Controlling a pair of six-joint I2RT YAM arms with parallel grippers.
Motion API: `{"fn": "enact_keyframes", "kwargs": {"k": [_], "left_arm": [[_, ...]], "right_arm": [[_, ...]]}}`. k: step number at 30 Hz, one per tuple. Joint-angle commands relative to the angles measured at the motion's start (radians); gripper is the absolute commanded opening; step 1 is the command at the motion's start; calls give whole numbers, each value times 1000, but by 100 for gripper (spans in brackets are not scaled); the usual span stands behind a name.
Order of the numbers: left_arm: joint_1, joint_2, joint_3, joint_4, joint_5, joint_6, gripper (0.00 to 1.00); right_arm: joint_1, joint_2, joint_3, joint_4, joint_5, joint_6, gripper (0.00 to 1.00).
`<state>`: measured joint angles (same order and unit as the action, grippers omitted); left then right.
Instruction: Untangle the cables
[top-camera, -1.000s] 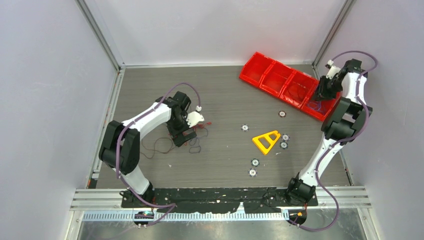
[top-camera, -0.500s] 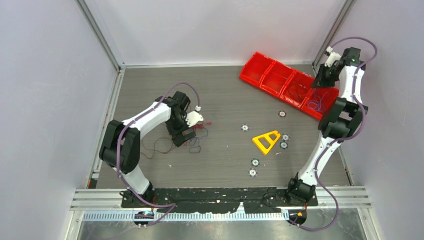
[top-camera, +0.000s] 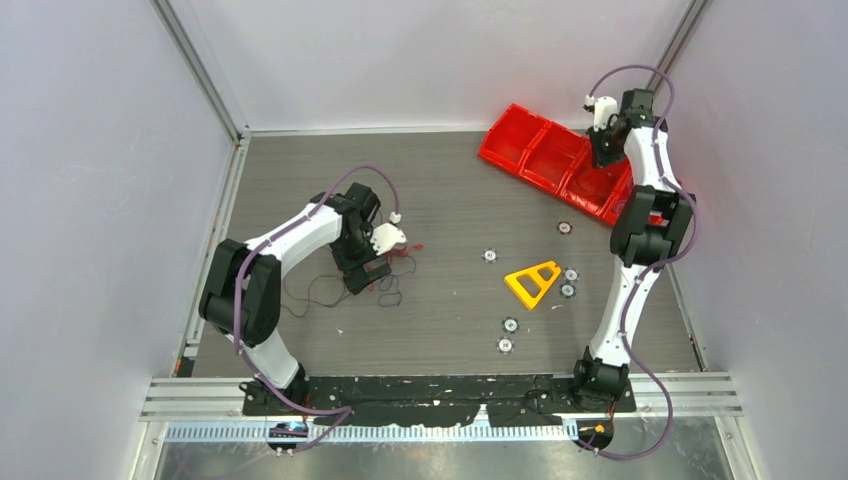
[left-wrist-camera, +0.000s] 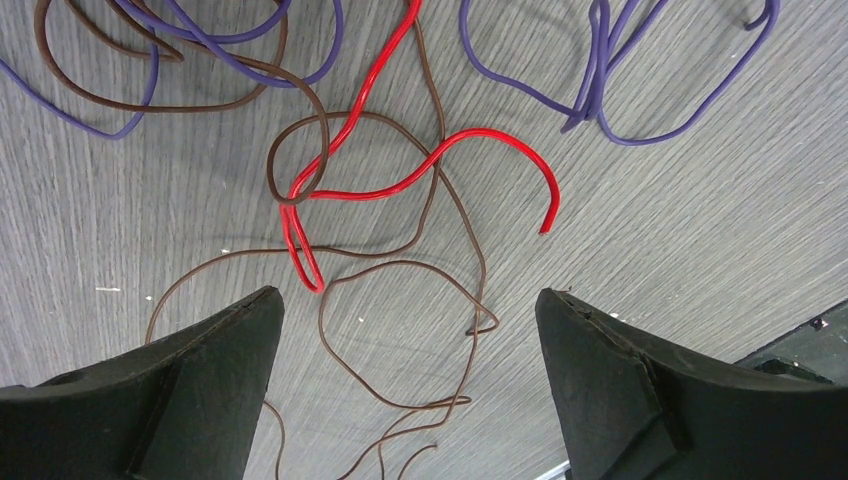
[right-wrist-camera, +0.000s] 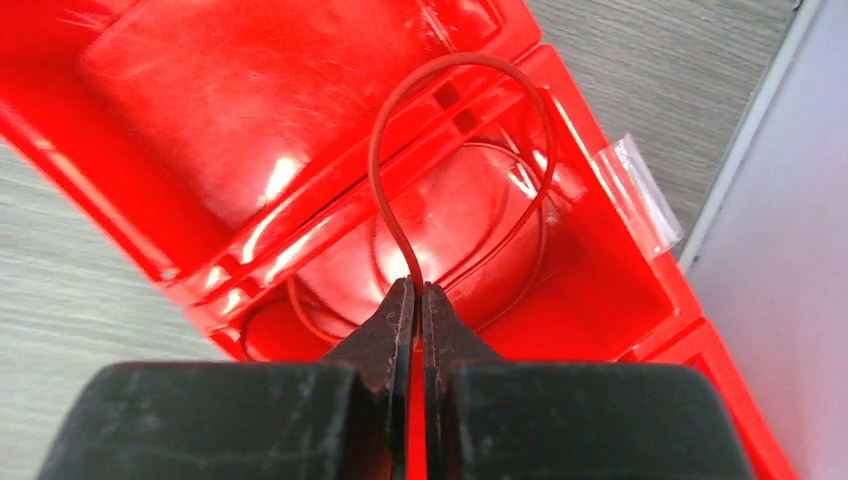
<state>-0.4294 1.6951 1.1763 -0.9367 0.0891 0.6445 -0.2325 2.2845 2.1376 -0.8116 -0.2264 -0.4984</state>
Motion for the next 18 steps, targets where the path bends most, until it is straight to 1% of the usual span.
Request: {"fn": "enact_keyframes", "kwargs": {"k": [1,6,11,15,18], "left_arm": [[8,12,46,-21,-5,11,100],[8,22,65,-26,-8,13,99],[7,32,80,-33,-13,16,100],[8,35,88,-36,-19,20,99],[8,40,90,-33,-17,18,100]], "right_arm": [[-8,18,-27,124,101,-164,5],[-11,-14,-132,211,129,-353,5],[-17,-75,-237,233,115,-483,5],[-36,-113,-277,219,106,-567,5],[-42,-119,-271,188,104,-621,5]]}}
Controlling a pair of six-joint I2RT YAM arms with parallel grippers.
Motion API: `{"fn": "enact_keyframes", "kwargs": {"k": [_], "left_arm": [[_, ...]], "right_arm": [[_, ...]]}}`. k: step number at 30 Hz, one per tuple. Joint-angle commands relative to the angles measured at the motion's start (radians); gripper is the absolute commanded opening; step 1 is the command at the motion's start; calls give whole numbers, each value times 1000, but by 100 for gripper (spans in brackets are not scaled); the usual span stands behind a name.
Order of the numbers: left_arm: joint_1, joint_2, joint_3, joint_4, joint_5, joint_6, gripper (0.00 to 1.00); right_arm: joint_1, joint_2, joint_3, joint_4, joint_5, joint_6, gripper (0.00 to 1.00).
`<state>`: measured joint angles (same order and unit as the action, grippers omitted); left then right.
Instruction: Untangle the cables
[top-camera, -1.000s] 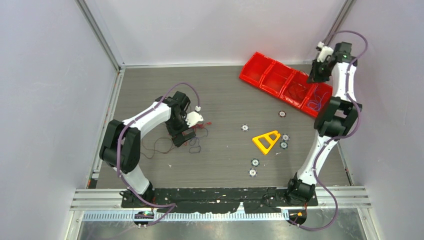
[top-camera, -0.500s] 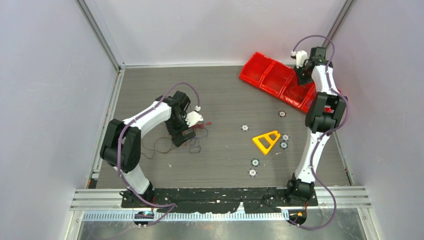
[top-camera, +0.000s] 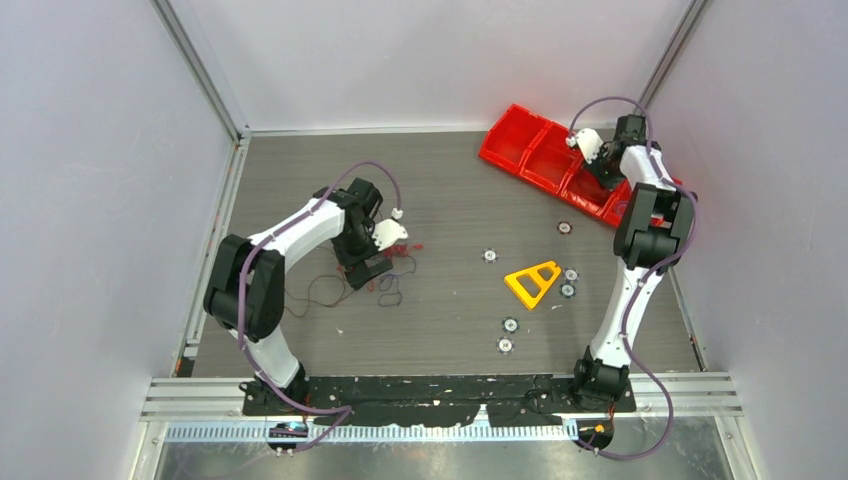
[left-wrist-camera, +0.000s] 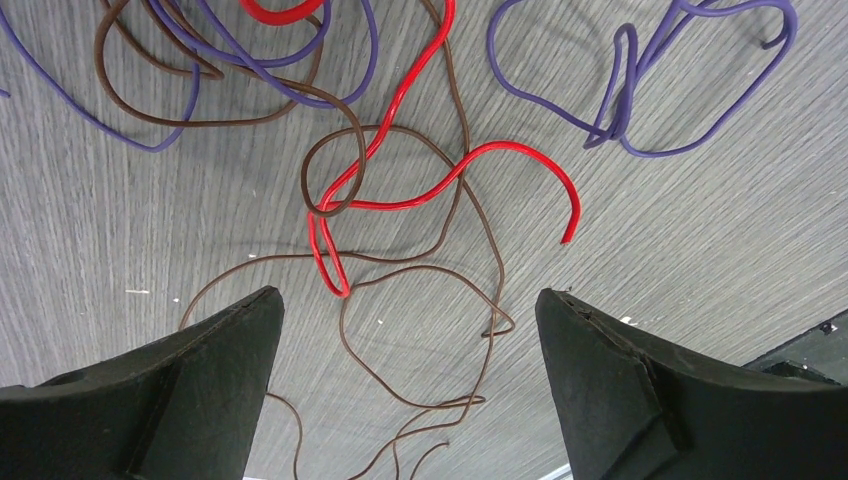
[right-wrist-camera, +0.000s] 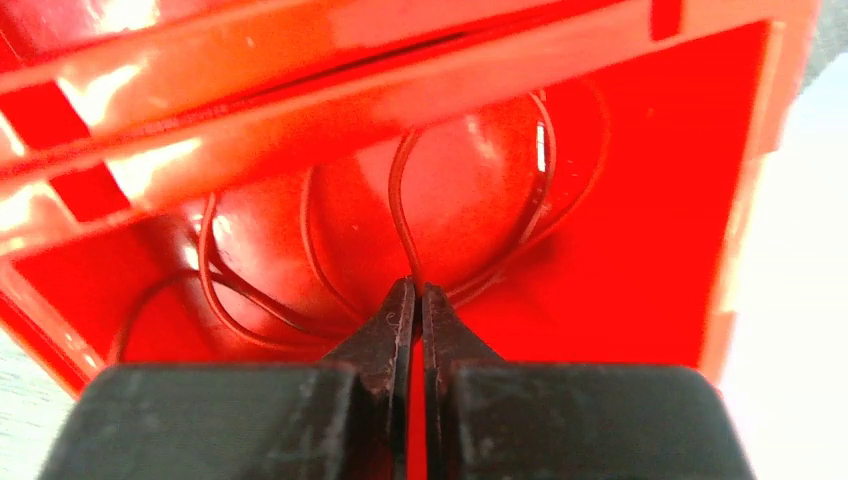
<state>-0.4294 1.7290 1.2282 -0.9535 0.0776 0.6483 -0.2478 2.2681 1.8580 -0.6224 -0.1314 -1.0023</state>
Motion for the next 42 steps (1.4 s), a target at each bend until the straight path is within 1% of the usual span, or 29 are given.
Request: {"fn": "enact_keyframes", "kwargs": {"k": [1,2,4,5,6,7,9,13,15,16,18,20,24,27,30,32,33,36,39,42], "left_arm": [[8,9,40,-16,-3,13,100],[8,12,42,-16,-4,13,99],[7,17,44,-16,-7,11,100],[8,17,44,-17,-8,11,100],[7,17,45,-15,-8,11,100],[7,15,43,-15,-11,11,100],[7,11,42,-16,-9,10,100],[9,-7,41,-13,1,4,100],[13,-24,48,-8,18,-9,99],[16,-33,53,-6,28,-18,100],[22,-67,57,6,55,-38,100],[28,-98,57,30,79,-58,99],[36,-143,55,63,108,-110,100],[57,-177,57,74,165,-170,99],[85,-210,34,83,228,-243,100],[109,-216,7,85,265,-306,99],[127,-217,-12,89,291,-341,98],[200,-229,-80,135,378,-454,94],[288,-232,-127,170,443,-514,86],[391,-218,-152,173,505,-551,78]], "right_arm": [[-26,-104,11,-7,6,-120,6],[-25,-104,19,-8,-2,-115,7],[-21,-98,42,-20,-19,-85,19],[-16,-91,52,-30,-26,-55,32],[-16,-86,70,-32,-25,-35,41],[-12,-83,80,-39,-24,-4,51],[-11,-80,109,-59,-29,23,55],[-15,-109,138,-77,-39,53,56],[-20,-137,151,-99,-72,73,61],[-25,-161,154,-117,-98,90,67],[-31,-200,161,-140,-140,113,73],[-34,-237,159,-160,-173,129,78],[-34,-269,173,-198,-219,176,79],[-33,-269,226,-259,-272,215,80],[-17,-280,265,-372,-413,288,79],[29,-301,255,-407,-464,349,79],[76,-319,229,-409,-474,393,79],[186,-345,134,-374,-515,484,77],[346,-344,69,-305,-537,583,75],[465,-312,18,-234,-533,653,75]]}}
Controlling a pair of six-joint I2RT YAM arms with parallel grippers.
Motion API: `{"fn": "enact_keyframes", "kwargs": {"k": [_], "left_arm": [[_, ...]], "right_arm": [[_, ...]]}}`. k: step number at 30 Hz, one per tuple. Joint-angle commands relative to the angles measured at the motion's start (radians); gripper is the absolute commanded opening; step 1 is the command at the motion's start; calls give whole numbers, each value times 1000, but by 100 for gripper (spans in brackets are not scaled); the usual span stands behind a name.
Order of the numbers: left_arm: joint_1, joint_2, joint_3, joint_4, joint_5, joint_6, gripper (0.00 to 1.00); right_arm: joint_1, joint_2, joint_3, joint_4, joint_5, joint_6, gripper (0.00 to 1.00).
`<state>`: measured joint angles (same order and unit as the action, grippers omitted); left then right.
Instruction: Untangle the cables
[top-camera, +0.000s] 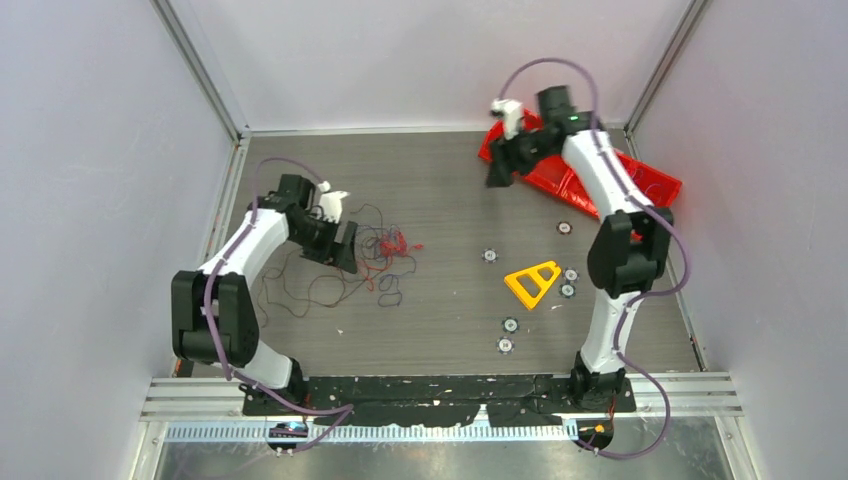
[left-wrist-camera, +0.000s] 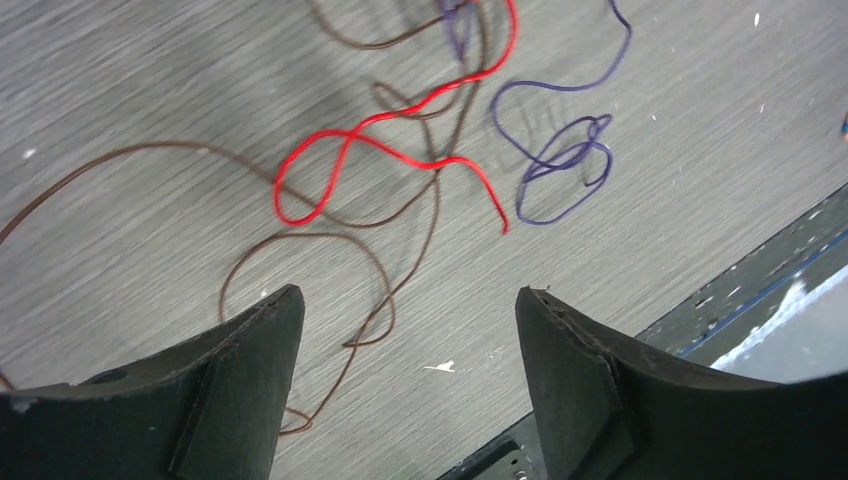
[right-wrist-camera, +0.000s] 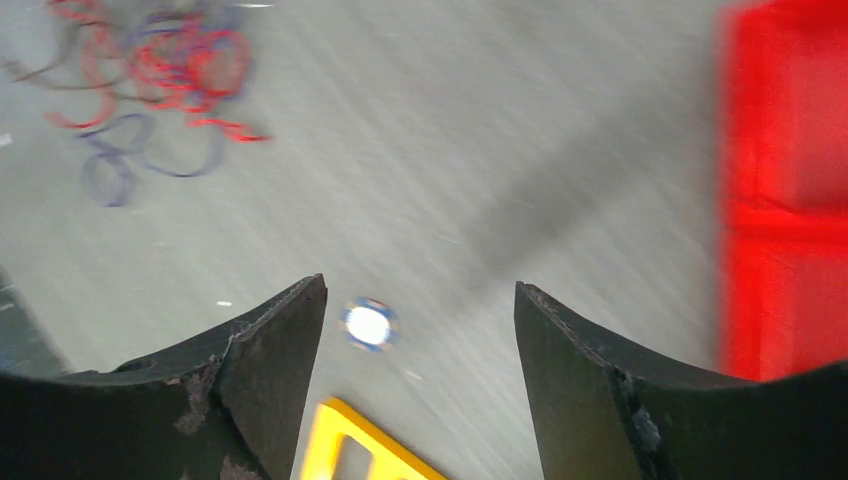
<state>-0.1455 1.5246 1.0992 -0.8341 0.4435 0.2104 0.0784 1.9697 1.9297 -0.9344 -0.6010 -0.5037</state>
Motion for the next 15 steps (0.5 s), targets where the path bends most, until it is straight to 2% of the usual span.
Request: {"fn": "enact_keyframes", "kwargs": {"k": [1,6,10,12,15], "left_arm": [[133,-8,-31,56,155,-120,75],[221,13,-43,49,208,-126,59],[245,34,-51,45,209,-132,60],[290,32,-58,60,216,-151,60],[359,22,-28,0,173,-118,60]], "right_arm": [[198,-4,-56,109,-55,183,74],[408,85,-44,235,5,271,72],[522,175,11,243,37,293,72],[566,204,20,249,58,288,72],[622,234,24,259,79,278,72]]}}
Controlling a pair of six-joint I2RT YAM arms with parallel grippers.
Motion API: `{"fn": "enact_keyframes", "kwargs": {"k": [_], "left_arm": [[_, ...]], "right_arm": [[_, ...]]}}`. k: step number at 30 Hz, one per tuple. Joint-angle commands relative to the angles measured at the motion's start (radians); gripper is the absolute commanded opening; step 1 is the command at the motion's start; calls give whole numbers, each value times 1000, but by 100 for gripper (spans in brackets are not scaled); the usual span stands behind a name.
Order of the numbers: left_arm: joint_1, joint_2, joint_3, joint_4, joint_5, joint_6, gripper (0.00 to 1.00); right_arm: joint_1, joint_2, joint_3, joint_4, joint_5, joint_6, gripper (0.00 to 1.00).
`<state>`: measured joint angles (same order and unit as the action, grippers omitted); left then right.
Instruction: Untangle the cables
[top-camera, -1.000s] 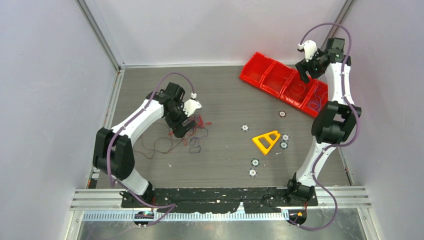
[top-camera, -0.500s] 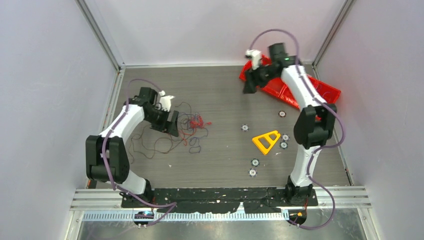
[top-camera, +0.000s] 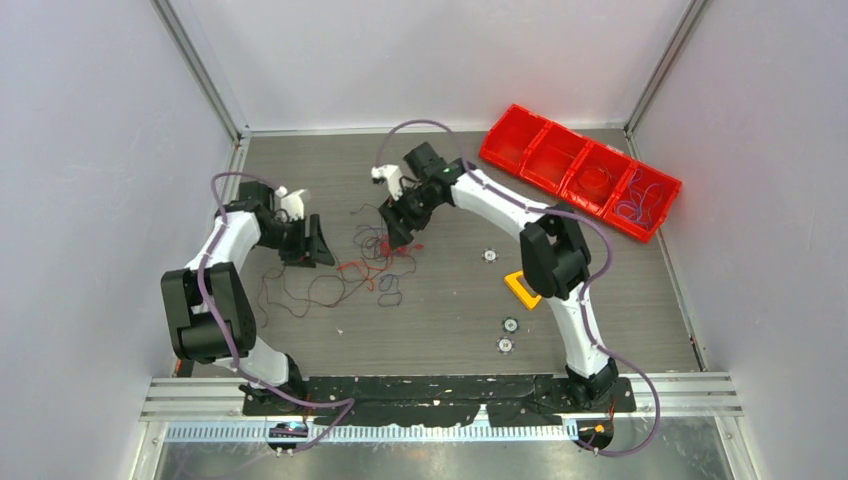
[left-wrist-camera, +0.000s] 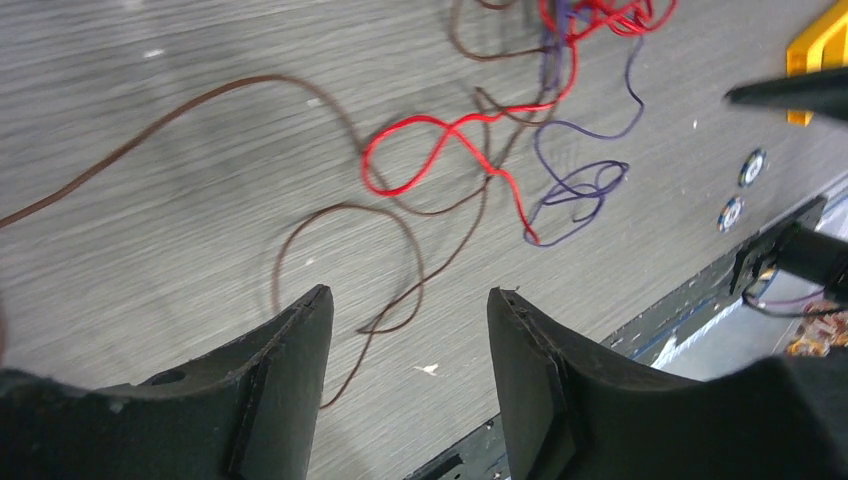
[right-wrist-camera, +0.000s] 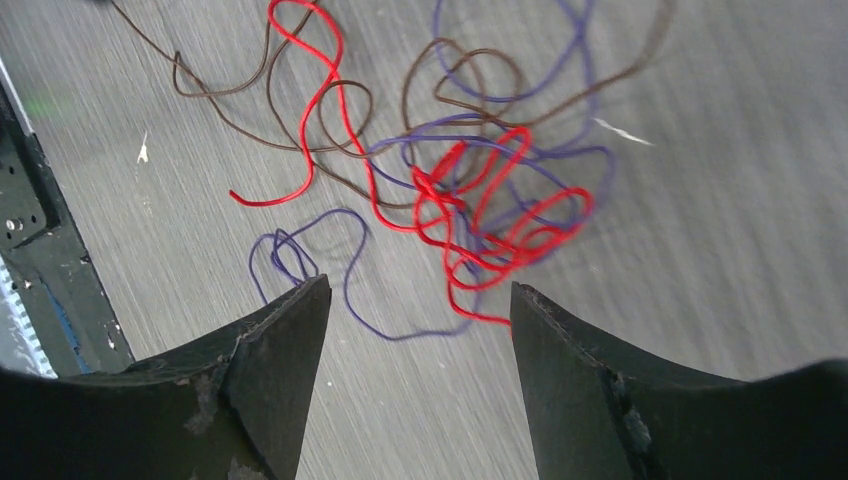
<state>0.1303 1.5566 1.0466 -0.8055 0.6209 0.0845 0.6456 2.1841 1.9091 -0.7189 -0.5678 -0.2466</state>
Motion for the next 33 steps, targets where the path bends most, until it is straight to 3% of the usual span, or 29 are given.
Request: {"fn": "enact_keyframes", "kwargs": {"k": [1,5,8,12,17,19,22,25,28,33], "left_arm": [[97,-27,36,-54,-24,34,64],[127,-123,89,-159,-147,199,87],[127,-130,115,-244,-257,418,97],[127,-58,95,-246,-370,617,100],[132,58,89,-159,-445,622,98],[131,91,93,-146,-448,619,91],[132,123,112,-164,-429,631,70],[133,103,157,-233,-365,638,31],[131,4,229,-328,-249,616,0],[118,-130,478,-516,-17,511,0]], "right_arm": [[63,23,46,44,52,22,72],[80,15,23,55,30,43,72],[79,-15,-12,73,15,53,72],[81,-35,-20,86,-2,59,73],[76,-74,-36,87,-9,56,75],[70,-98,-52,87,-6,49,76],[58,-130,-74,88,-2,36,76],[33,-163,-90,90,-9,31,76],[9,-193,-97,94,-23,31,76],[-33,-277,-101,156,-66,61,86]]}}
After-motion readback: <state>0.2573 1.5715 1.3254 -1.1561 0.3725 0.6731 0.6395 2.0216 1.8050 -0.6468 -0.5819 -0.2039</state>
